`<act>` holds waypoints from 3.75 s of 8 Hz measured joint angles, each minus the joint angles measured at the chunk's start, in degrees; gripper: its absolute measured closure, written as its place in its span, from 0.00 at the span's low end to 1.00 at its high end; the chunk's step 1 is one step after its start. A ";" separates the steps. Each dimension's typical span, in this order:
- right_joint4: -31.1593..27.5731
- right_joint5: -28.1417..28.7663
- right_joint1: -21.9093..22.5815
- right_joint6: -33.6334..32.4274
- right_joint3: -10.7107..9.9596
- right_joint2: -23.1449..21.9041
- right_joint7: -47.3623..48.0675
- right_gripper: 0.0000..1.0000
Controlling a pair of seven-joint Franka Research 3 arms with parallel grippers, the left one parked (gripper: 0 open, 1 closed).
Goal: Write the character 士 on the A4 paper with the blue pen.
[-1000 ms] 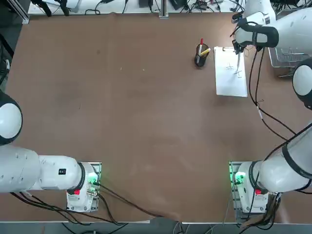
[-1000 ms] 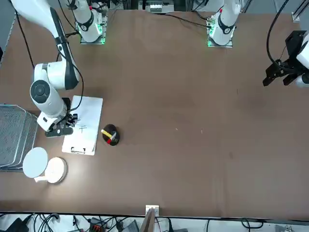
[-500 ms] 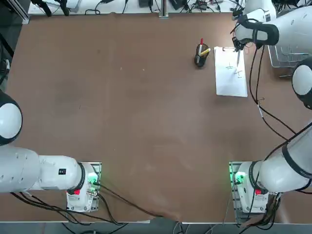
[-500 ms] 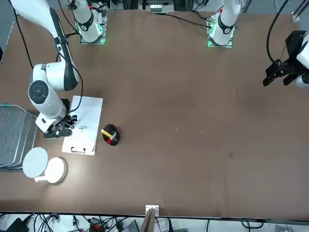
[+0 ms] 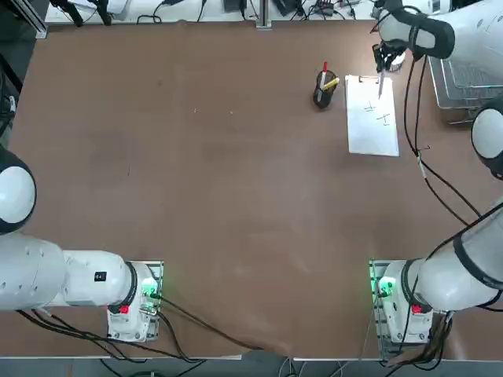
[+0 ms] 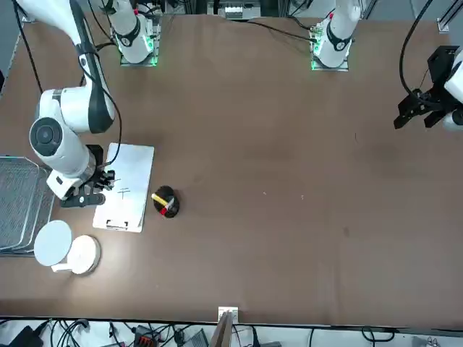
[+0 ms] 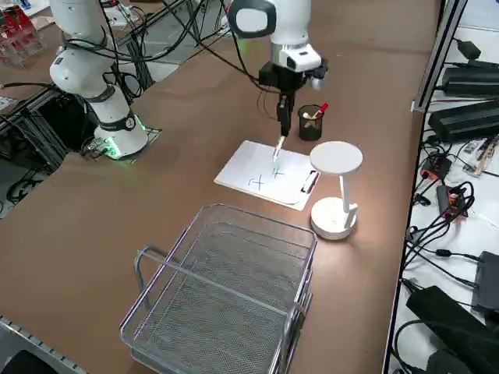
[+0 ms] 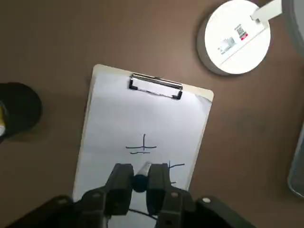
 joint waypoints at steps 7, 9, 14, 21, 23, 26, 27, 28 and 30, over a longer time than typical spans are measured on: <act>8.62 0.76 3.33 -6.93 8.25 -2.48 12.33 0.80; 9.16 0.77 3.72 -4.69 9.87 -2.45 14.31 0.80; 9.15 0.78 5.18 2.93 10.38 0.72 15.48 0.80; 8.19 0.70 6.28 6.19 10.41 6.26 18.13 0.80; 7.24 -0.39 6.39 6.76 10.41 7.20 18.19 0.80; 5.93 -1.29 6.62 7.11 10.41 8.05 18.30 0.81; 5.57 -1.53 6.63 7.71 10.41 8.40 18.60 0.81; 5.17 -1.65 6.67 8.72 10.41 8.87 18.83 0.81; 4.73 -1.67 6.92 9.98 10.41 9.73 18.93 0.80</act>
